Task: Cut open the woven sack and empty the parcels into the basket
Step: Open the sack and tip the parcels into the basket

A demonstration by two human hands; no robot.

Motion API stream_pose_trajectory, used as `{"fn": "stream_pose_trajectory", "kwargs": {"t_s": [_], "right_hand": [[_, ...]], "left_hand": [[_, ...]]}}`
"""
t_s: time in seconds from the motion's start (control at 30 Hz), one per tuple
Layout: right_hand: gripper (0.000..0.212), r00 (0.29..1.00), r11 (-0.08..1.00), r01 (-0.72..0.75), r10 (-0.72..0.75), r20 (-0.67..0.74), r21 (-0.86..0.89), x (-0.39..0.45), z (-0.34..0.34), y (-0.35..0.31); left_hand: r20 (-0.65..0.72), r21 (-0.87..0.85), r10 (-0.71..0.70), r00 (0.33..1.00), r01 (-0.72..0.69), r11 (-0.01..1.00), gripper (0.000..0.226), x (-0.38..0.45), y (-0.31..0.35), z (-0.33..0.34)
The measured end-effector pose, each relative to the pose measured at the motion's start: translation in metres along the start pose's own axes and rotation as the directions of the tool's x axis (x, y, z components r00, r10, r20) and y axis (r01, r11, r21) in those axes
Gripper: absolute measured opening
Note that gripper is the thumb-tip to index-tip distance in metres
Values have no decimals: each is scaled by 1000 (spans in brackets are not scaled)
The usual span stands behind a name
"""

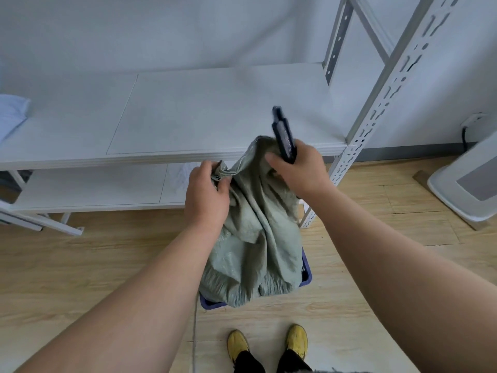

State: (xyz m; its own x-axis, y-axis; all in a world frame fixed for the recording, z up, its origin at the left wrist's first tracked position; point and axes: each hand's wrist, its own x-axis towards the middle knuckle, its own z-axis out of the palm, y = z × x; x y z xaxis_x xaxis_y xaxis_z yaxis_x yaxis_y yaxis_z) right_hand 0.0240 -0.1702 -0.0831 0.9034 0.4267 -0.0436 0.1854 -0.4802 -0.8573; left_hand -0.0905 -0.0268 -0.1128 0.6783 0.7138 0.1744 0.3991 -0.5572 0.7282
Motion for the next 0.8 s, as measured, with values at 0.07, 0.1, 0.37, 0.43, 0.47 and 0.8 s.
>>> {"fn": "stream_pose_trajectory", "kwargs": {"t_s": [0.07,0.1,0.37,0.43,0.47,0.8], "right_hand": [[14,990,979,-45,70,121,-198,-1,-2,4],[15,993,981,-38,58,101,-189,-2,-3,3],[12,987,912,94,-32,159,-399,-7,3,4],[13,990,958,111,-82,118,-263,-9,8,0],[17,986,970,123,-97,133,-208,-9,11,-3],[59,992,999,50,-51,117,12,-34,49,2]], "left_hand": [[34,34,-19,999,18,999,22,-3,0,3],[17,35,-21,1000,20,999,22,-4,0,4],[40,-35,-65,997,67,997,24,-6,2,6],[86,-96,-107,990,116,989,22,-6,5,6],[121,-140,-146,982,163,977,21,-5,9,6],[388,-375,-297,872,444,813,46,10,30,-14]]}}
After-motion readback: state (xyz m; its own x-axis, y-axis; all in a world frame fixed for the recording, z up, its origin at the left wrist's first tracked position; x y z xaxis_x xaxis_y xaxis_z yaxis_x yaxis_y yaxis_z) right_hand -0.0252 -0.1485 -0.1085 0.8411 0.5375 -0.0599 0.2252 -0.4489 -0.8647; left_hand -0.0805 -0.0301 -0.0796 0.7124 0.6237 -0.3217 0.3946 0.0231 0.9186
